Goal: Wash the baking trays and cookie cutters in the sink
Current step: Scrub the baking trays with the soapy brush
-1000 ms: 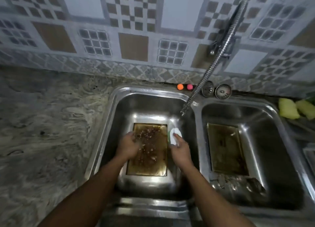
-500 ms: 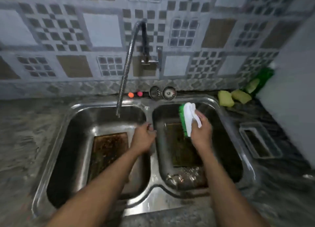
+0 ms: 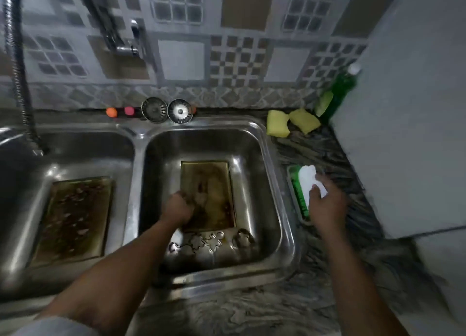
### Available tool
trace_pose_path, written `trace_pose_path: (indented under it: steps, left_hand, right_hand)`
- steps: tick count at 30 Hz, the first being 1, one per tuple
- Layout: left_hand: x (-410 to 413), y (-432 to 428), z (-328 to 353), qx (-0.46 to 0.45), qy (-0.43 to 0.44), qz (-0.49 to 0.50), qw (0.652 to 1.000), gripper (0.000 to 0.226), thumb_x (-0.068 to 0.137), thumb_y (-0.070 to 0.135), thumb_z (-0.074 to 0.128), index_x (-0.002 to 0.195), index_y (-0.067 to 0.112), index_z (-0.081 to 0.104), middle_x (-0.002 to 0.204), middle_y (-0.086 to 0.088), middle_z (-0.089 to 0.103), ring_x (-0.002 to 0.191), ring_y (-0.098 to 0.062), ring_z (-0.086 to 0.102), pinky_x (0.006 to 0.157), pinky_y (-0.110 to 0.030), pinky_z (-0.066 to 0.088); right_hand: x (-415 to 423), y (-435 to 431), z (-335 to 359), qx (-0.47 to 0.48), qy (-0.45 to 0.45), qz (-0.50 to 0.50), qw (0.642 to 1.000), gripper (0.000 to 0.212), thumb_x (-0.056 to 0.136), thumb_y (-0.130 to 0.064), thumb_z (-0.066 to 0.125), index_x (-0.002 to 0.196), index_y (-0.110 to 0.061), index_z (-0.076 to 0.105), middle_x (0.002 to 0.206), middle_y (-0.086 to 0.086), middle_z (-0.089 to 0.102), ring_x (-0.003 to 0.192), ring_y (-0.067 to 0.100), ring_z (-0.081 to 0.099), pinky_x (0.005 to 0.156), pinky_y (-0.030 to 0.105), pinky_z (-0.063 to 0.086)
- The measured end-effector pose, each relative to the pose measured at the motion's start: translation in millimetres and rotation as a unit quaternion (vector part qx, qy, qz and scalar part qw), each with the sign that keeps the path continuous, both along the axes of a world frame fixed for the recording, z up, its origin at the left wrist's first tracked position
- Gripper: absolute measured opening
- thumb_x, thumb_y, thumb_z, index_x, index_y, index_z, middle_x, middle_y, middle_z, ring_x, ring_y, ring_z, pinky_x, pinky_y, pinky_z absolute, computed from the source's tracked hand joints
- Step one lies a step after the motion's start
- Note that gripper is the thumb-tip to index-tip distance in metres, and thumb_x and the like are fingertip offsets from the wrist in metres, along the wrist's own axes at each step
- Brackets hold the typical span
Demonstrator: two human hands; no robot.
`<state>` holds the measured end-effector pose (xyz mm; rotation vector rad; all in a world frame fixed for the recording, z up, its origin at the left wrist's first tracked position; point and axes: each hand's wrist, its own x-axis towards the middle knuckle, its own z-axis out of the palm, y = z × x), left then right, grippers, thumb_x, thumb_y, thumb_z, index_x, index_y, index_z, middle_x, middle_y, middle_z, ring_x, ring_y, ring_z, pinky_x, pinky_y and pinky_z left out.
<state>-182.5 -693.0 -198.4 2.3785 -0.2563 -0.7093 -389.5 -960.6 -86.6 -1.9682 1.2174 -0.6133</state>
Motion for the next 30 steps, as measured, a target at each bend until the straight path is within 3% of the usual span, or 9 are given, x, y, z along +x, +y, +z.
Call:
trace_pose_path:
  steps: [3,6,10,16,20,23,26,30]
  left_hand:
    - [-6.9,-8.4,-5.7,0.034,-0.001,-0.025,0.999,0.032,0.092,0.027,0.068,0.109,0.001,0.07,0.111,-0.021,0.07,0.103,-0.037,0.066,0.09,-0.041,0.053]
    - [-8.8,-11.6,-11.4,0.072,-0.007,-0.031,0.997,0.032,0.091,0.036,0.067,0.105,0.008,0.068,0.107,-0.013,0.069,0.097,-0.032,0.066,0.084,-0.037,0.054]
    - [-3.3,-19.1,-24.0,0.118,-0.041,-0.034,0.992,0.028,0.089,0.034,0.065,0.107,0.012,0.067,0.104,-0.013,0.07,0.094,-0.032,0.067,0.083,-0.04,0.056]
    - [14.0,-24.6,-49.5,0.155,-0.017,-0.027,0.987,0.027,0.085,0.023,0.054,0.109,0.014,0.062,0.115,-0.013,0.065,0.101,-0.031,0.065,0.089,-0.035,0.05]
    - [16.1,-26.7,-34.9,0.117,-0.028,0.033,0.992,0.03,0.088,0.009,0.058,0.118,0.013,0.056,0.112,-0.017,0.061,0.103,-0.037,0.063,0.082,-0.041,0.051]
    - [10.4,-26.6,-35.5,0.094,-0.05,0.021,0.994,0.032,0.089,0.013,0.058,0.12,0.016,0.051,0.109,-0.017,0.063,0.099,-0.041,0.064,0.079,-0.044,0.053]
    - [9.6,-27.3,-29.4,0.045,-0.035,0.018,0.998,0.039,0.09,0.016,0.062,0.126,0.02,0.049,0.101,-0.01,0.065,0.095,-0.036,0.066,0.077,-0.04,0.052]
    - [12.3,-19.6,-24.0,-0.041,0.015,0.005,0.999,0.062,0.082,0.003,0.071,0.138,0.021,0.048,0.117,-0.004,0.064,0.106,-0.023,0.063,0.09,-0.033,0.053]
  right_hand:
    - [-0.6,-10.1,-8.7,0.008,0.035,0.013,0.999,0.03,0.097,-0.02,0.056,0.125,-0.021,0.065,0.134,0.007,0.061,0.12,0.027,0.057,0.099,0.034,0.045]
    - [-2.1,-12.7,-14.4,-0.009,0.058,0.035,0.998,0.033,0.097,-0.018,0.056,0.128,-0.016,0.065,0.132,0.009,0.062,0.12,0.028,0.058,0.095,0.028,0.043]
    - [-2.2,-18.7,-21.5,-0.018,0.049,0.029,0.998,0.032,0.098,-0.017,0.055,0.128,-0.014,0.066,0.126,0.014,0.065,0.115,0.032,0.061,0.093,0.035,0.047]
    - [-7.2,-31.5,-32.0,-0.047,0.065,-0.004,0.997,0.031,0.096,-0.03,0.055,0.126,-0.03,0.066,0.122,0.01,0.068,0.108,0.032,0.065,0.086,0.044,0.056]
    - [-0.2,-30.4,-39.3,-0.04,0.073,-0.019,0.996,0.032,0.096,-0.033,0.055,0.126,-0.032,0.066,0.123,0.007,0.067,0.108,0.031,0.064,0.085,0.043,0.055]
    - [-1.6,-32.4,-41.7,-0.039,0.082,-0.029,0.995,0.032,0.095,-0.035,0.055,0.125,-0.033,0.066,0.123,0.007,0.068,0.107,0.031,0.065,0.084,0.043,0.055]
    - [-0.7,-34.4,-44.7,-0.039,0.078,-0.026,0.996,0.032,0.095,-0.035,0.055,0.125,-0.033,0.065,0.124,0.007,0.067,0.107,0.031,0.065,0.085,0.045,0.056]
    - [-0.1,-30.5,-45.6,-0.032,0.075,-0.01,0.997,0.033,0.096,-0.036,0.053,0.126,-0.032,0.064,0.125,0.007,0.067,0.107,0.03,0.066,0.083,0.047,0.057]
